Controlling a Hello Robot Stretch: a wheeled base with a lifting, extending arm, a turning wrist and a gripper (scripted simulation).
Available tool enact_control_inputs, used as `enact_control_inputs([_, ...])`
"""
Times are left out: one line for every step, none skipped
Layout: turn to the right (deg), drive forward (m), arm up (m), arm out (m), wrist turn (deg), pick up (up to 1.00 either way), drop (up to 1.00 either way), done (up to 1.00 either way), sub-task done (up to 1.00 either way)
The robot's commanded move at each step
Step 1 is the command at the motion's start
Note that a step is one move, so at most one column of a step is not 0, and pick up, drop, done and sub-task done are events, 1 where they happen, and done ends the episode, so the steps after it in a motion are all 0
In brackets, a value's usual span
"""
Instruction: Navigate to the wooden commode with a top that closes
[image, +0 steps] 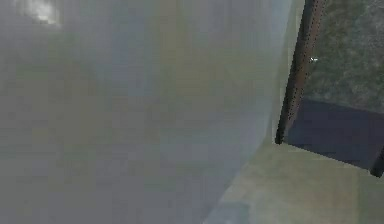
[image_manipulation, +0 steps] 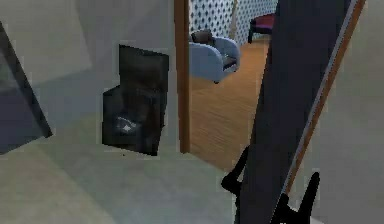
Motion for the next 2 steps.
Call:
enact_control_inputs([45.0,0.00,0.00,0.00,0.0,0.00,0.00,0.00,0.00])
enact_control_inputs([21.0,0.00,0.00,0.00,0.0,0.00,0.00,0.00,0.00])
